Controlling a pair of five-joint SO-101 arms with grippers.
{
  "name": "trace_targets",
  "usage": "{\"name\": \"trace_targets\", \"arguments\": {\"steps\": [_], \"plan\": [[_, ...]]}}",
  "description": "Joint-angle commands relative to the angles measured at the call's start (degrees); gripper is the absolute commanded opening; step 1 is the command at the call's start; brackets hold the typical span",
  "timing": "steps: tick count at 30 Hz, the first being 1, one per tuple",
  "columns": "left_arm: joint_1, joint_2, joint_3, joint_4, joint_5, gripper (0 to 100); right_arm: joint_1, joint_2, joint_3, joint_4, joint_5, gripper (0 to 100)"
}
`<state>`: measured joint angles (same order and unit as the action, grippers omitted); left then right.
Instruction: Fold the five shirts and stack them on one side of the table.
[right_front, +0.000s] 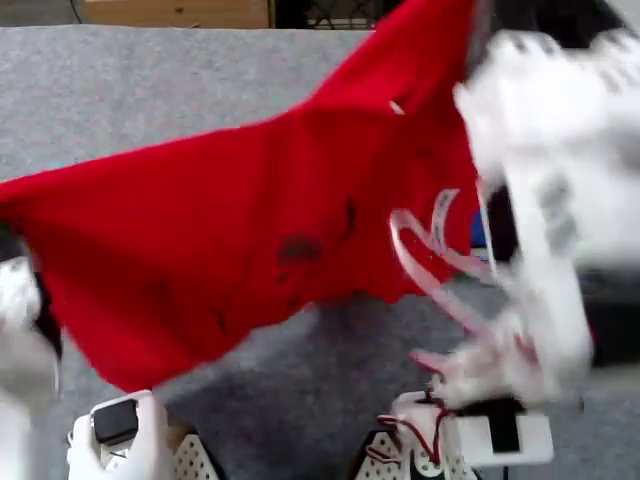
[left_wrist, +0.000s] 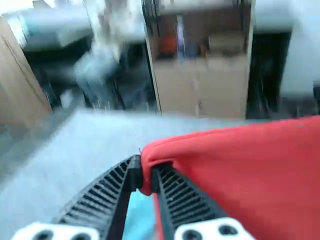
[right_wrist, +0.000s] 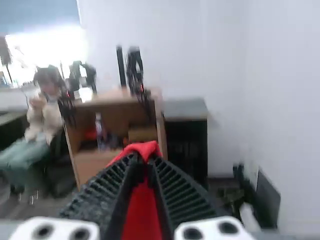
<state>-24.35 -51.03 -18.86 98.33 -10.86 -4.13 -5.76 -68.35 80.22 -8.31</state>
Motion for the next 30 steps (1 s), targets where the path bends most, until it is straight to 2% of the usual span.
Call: {"name": "trace_targets", "arguments": {"steps": [1, 4, 7, 9, 11, 14, 20, 25, 27, 30], "plan": [[-0.40, -0.09, 20.18, -13.54, 0.00, 3, -0.53, 6.29, 6.46, -6.51, 0.53, 1.4], [-0.48, 0.53, 36.62, -32.44, 0.00, 3, -1.49, 13.23, 12.09, -14.07, 2.81, 1.4], [-0.31, 1.32, 52.79, -57.41, 2.20, 3, -3.08, 20.79, 15.08, -23.47, 5.98, 1.4], [-0.66, 3.34, 59.65, -73.41, 5.01, 3, -3.43, 26.24, 15.25, -31.47, 6.95, 1.4], [-0.75, 7.21, 61.41, -82.20, 6.33, 3, -4.04, 31.08, 15.16, -39.56, 8.35, 1.4], [-0.48, 14.33, 57.27, -83.96, 6.42, 3, -5.45, 36.35, 15.16, -48.09, 10.55, 1.4], [-0.75, 24.88, 48.13, -83.52, 6.42, 3, -6.95, 38.73, 13.49, -48.79, 10.55, 1.3], [0.40, 25.05, 49.45, -75.69, 5.89, 3, -6.95, 38.55, 12.97, -37.54, 10.90, 1.4], [0.40, 25.05, 51.56, -72.35, 5.80, 3, -6.95, 38.64, 13.14, -29.98, 10.90, 1.5], [0.22, 25.05, 54.90, -67.52, 1.93, 3, -7.91, 38.90, 13.76, -15.74, 10.99, 1.6]]}}
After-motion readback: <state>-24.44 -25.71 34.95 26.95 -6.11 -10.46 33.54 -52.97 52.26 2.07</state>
